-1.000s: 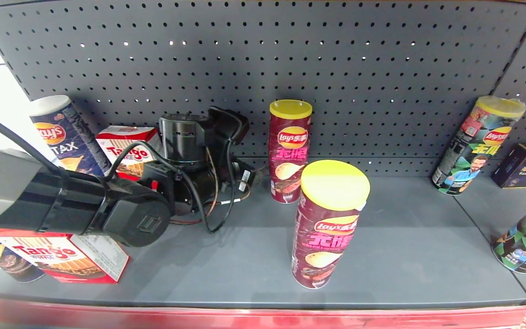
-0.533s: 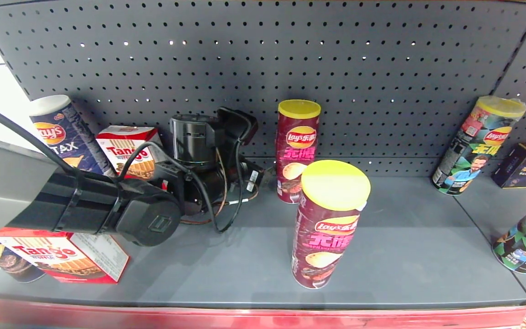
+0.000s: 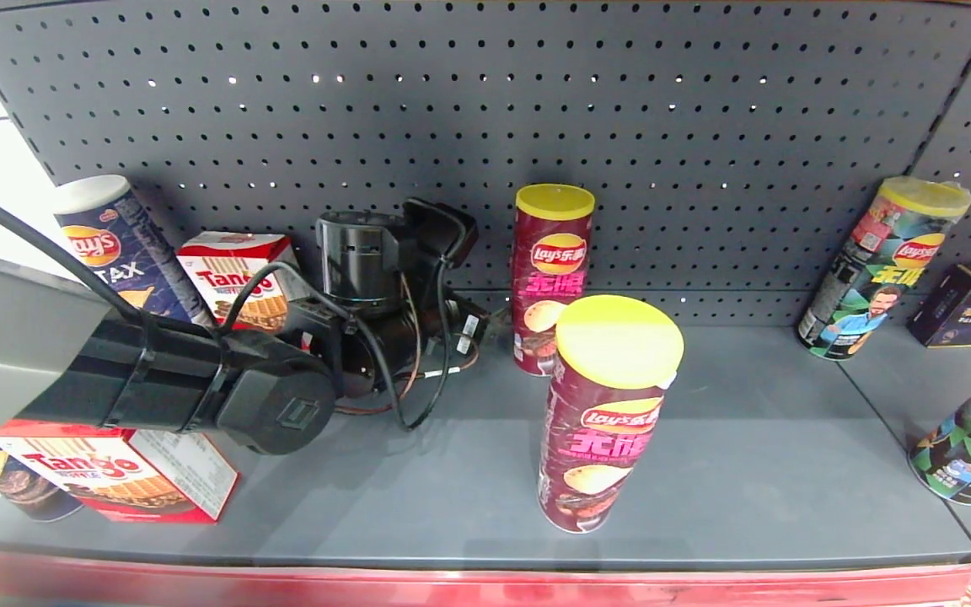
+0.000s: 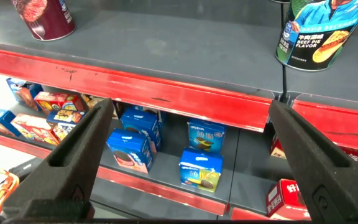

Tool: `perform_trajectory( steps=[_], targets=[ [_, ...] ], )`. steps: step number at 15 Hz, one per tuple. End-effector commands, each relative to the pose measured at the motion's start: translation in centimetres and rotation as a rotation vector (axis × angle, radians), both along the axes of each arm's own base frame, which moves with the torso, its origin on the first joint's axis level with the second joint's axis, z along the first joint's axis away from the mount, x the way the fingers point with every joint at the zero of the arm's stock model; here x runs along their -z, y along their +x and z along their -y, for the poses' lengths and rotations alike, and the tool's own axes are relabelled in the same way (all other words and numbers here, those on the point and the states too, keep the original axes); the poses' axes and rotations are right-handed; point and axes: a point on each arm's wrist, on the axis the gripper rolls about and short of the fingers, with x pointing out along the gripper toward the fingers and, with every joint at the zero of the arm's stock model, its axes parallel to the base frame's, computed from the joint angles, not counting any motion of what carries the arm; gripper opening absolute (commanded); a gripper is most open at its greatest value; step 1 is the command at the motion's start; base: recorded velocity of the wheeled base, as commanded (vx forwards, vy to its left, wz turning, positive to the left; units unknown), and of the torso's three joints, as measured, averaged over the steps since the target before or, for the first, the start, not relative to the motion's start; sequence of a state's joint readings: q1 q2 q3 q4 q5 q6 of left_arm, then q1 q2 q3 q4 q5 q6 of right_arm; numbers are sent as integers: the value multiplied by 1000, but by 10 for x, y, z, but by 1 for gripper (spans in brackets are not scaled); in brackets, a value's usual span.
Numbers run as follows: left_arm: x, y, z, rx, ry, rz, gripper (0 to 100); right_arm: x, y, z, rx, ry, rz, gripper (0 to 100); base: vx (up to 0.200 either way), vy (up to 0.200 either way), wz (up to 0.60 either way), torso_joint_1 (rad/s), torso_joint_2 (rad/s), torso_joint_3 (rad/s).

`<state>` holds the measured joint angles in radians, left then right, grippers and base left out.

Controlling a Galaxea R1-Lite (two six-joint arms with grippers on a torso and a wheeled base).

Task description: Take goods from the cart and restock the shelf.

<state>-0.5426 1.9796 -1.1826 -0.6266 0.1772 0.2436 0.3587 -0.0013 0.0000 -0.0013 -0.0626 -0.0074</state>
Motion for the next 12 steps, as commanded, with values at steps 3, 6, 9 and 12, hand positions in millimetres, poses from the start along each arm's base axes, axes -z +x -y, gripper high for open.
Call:
perform_trajectory(
  steps=[3,6,9,12],
  targets=[
    [-30,-10,-11,-11,-29,67,100,0,0,0,0,-1,-1,100,0,0,0,0,0,0],
    [-88,-48,-20,20,-84,149,100,0,0,0,0,-1,-1,100,0,0,0,0,0,0],
    [-122,-94,-36,35,-150,232,100,0,0,0,0,-1,-1,100,0,0,0,0,0,0],
    [-122,-153,-68,68,-163,250,100,0,0,0,0,-1,-1,100,0,0,0,0,0,0]
  ],
)
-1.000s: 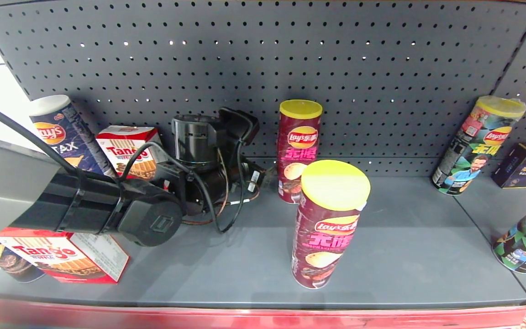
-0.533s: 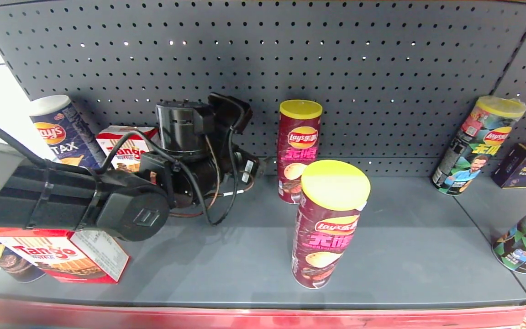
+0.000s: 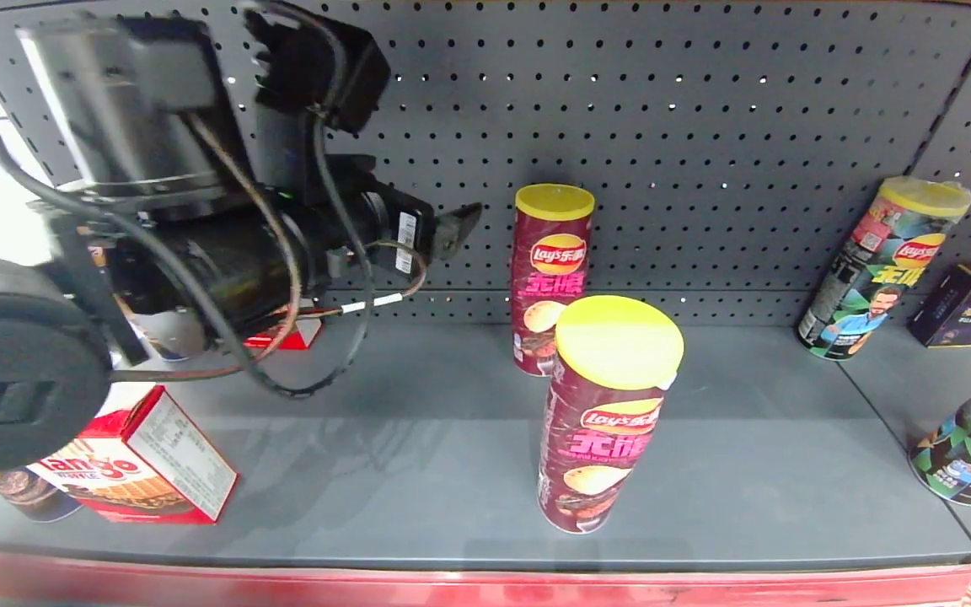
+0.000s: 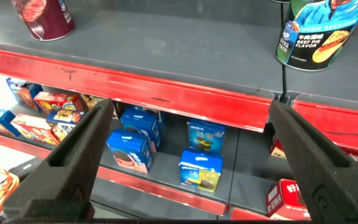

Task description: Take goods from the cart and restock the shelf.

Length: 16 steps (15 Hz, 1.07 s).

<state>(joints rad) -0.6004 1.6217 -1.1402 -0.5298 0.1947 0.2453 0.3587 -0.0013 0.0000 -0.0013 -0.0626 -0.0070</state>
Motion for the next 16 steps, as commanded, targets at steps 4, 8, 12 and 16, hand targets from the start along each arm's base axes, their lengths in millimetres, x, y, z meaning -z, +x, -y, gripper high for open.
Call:
perform_trajectory(
  steps=[4,8,12,16],
  targets=[
    [-1,-141,-82,76,-75,102,100,0,0,0,0,-1,-1,100,0,0,0,0,0,0],
    [62,-224,-154,-28,-152,192,100,0,0,0,0,-1,-1,100,0,0,0,0,0,0],
    [130,-253,-173,-245,-182,199,100,0,0,0,0,-1,-1,100,0,0,0,0,0,0],
    [181,-276,-164,-115,-214,119,100,0,0,0,0,-1,-1,100,0,0,0,0,0,0]
  ],
)
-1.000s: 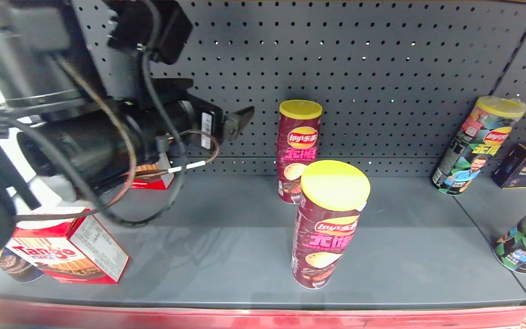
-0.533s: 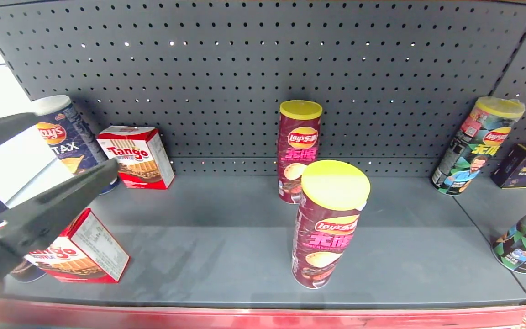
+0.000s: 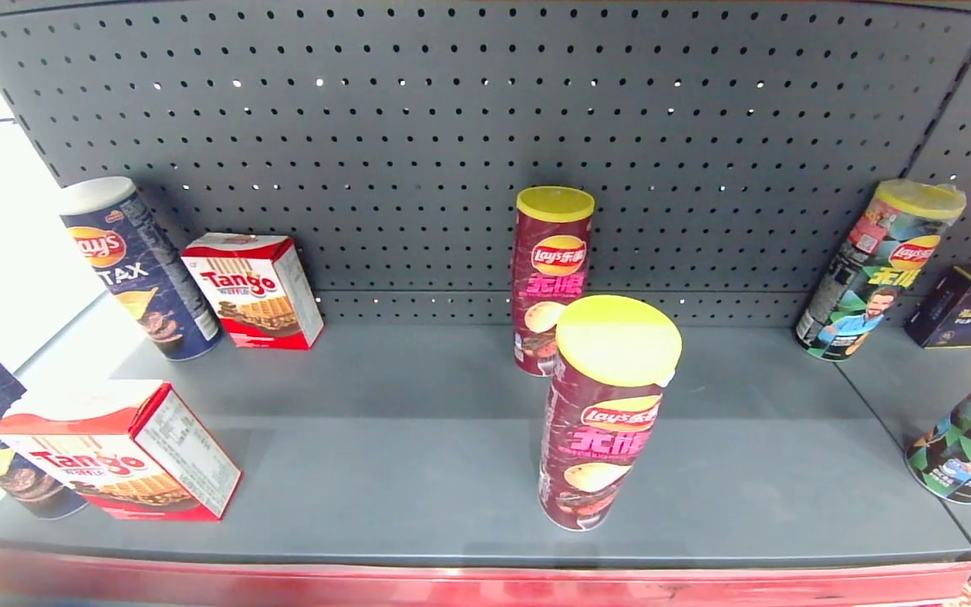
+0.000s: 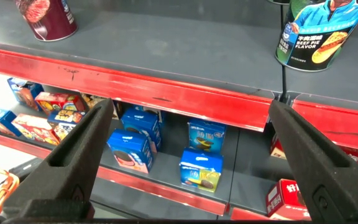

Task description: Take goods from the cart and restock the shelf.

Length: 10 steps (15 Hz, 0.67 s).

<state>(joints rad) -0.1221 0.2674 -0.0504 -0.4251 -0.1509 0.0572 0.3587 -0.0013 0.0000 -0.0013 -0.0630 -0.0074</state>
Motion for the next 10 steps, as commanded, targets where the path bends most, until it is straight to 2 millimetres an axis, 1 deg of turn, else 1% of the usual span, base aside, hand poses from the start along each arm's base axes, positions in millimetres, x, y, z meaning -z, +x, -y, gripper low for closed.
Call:
perform_trajectory(
  steps=[1,3,5,7,9,10],
  targets=[
    [36,-20,4,26,-12,-22,100,0,0,0,0,-1,-1,100,0,0,0,0,0,0],
    [54,-21,4,58,24,-141,100,0,0,0,0,-1,-1,100,0,0,0,0,0,0],
    [55,-21,4,38,29,-147,100,0,0,0,0,-1,-1,100,0,0,0,0,0,0],
    [54,-20,2,-50,11,-148,100,0,0,0,0,-1,-1,100,0,0,0,0,0,0],
    [54,-20,2,-69,7,-148,100,0,0,0,0,-1,-1,100,0,0,0,0,0,0],
    [54,-20,2,-62,-27,-157,100,0,0,0,0,-1,-1,100,0,0,0,0,0,0]
  ],
)
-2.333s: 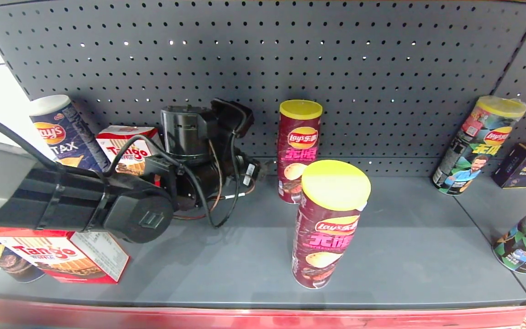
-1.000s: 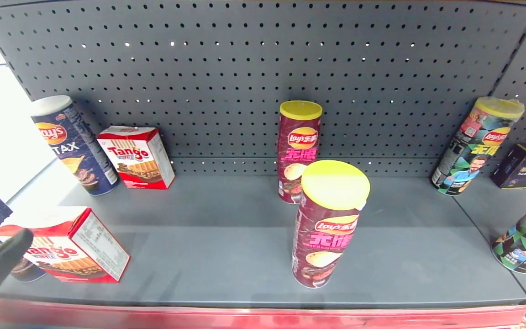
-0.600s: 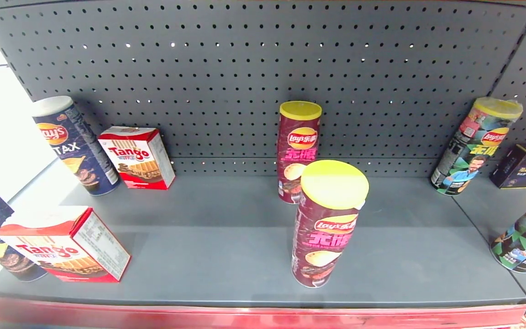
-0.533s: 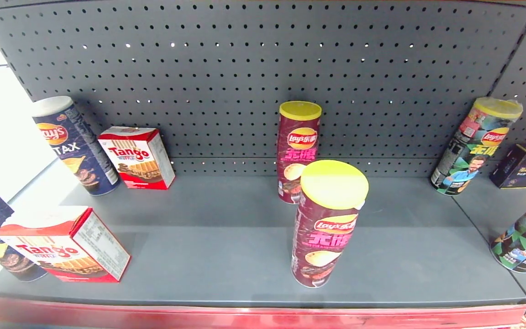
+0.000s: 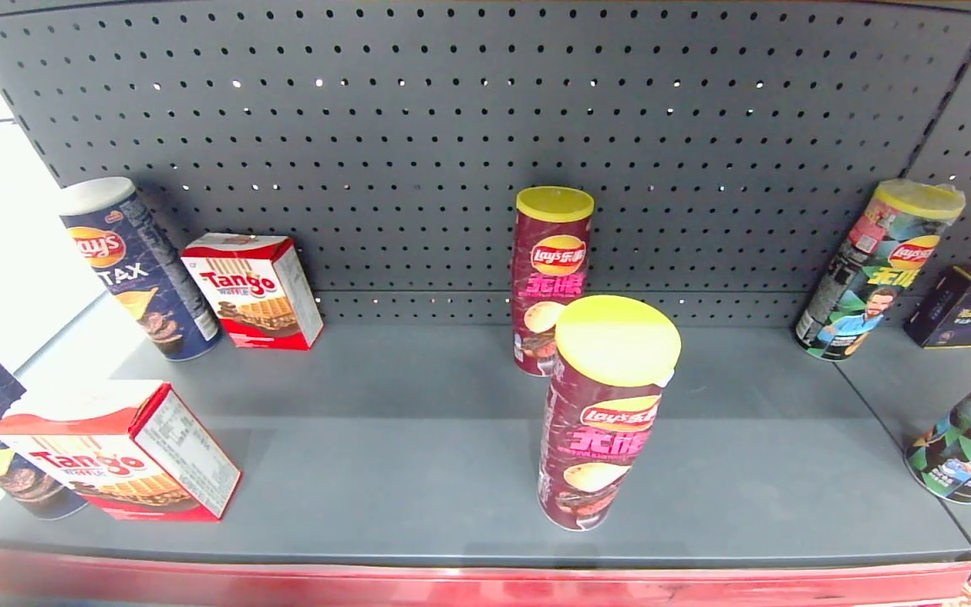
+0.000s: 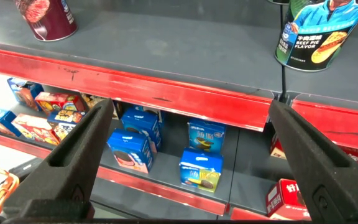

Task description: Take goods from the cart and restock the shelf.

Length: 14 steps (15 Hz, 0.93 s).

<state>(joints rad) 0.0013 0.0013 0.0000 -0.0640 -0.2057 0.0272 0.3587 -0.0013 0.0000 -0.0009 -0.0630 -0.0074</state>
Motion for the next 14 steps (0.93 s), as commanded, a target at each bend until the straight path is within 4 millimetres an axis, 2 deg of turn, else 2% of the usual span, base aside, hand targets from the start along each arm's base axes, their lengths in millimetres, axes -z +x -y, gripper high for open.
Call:
perform_trajectory(
  steps=[1,3,5,9,14],
  targets=[
    [0,0,0,7,-25,-5,100,0,0,0,0,0,0,100,0,0,0,0,0,0],
    [1,0,-1,-28,-7,-7,100,0,0,0,0,0,0,100,0,0,0,0,0,0],
    [8,1,-6,-267,33,-81,100,0,0,0,0,0,0,100,0,0,0,0,0,0],
    [6,0,-4,-168,22,-72,100,0,0,0,0,0,0,100,0,0,0,0,0,0],
    [6,0,-4,-168,2,-74,100,0,0,0,-14,-3,0,100,0,0,0,0,0,0]
  ],
)
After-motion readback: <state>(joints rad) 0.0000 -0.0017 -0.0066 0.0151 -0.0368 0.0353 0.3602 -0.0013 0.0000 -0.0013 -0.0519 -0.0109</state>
